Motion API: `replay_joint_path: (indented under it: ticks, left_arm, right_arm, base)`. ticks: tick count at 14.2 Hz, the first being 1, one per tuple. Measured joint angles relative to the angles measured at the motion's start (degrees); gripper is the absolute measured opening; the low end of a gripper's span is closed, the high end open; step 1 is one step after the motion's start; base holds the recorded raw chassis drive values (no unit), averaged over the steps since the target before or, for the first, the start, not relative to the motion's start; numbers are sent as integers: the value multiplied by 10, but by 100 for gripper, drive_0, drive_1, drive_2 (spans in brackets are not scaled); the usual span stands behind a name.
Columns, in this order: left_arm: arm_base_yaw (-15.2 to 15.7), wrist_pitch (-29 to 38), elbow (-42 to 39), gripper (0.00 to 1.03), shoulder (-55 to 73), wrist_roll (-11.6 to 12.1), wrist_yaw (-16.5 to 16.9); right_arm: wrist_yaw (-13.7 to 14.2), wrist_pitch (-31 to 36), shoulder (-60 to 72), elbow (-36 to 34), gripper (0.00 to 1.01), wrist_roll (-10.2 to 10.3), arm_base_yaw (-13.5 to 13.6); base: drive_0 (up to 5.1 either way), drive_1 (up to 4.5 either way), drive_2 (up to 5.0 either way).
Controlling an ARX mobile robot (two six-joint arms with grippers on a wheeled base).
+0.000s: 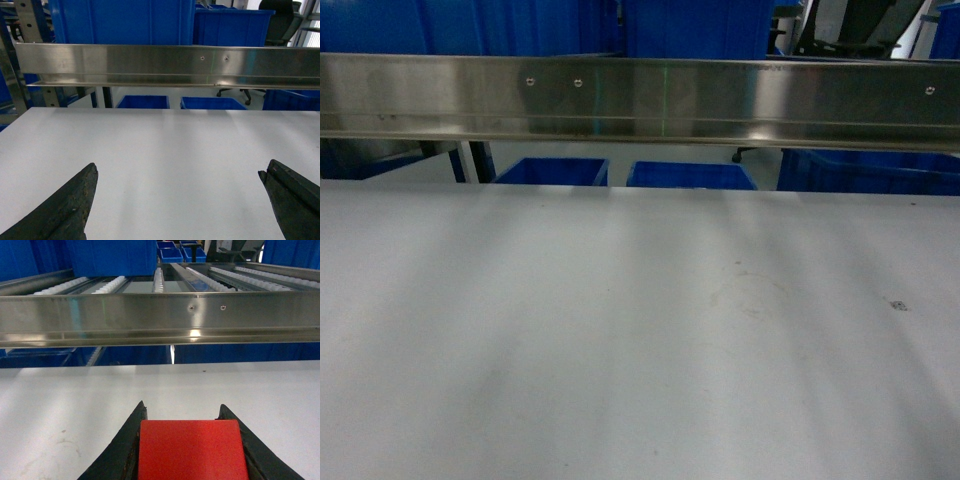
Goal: Place magnetic block on left shelf second layer
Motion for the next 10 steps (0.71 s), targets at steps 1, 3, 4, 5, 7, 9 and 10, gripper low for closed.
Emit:
replay_joint_path:
  ticks: [1, 3, 4, 5, 7, 9, 10]
  left_arm:
    - [0, 0, 0, 98, 0, 0, 0]
    - [0, 0, 0, 98, 0, 0, 0]
    - [0, 1, 0, 98, 0, 0, 0]
    - [0, 1, 0, 98, 0, 0, 0]
    - [0, 0, 0, 98, 0, 0, 0]
    - [0, 1, 0, 98, 0, 0, 0]
    - [0, 0, 0, 98, 0, 0, 0]
  right_arm:
    - [0, 0, 0, 0, 34, 0, 0]
    - [0, 0, -1, 0, 34, 0, 0]
    - [-1, 0, -1, 0, 34, 0, 0]
    - [0, -1, -1, 0, 34, 0, 0]
    - [0, 0, -1, -1, 34, 0, 0]
    - [0, -2, -1, -1, 34, 0, 0]
    - [0, 1, -1, -1, 34, 0, 0]
  base:
    - [-468, 264, 264]
    - [-482, 252, 252]
    - [-504, 233, 233]
    - [-505, 232, 232]
    - [-495, 241, 241]
    - [-484, 252, 252]
    - [-496, 240, 240]
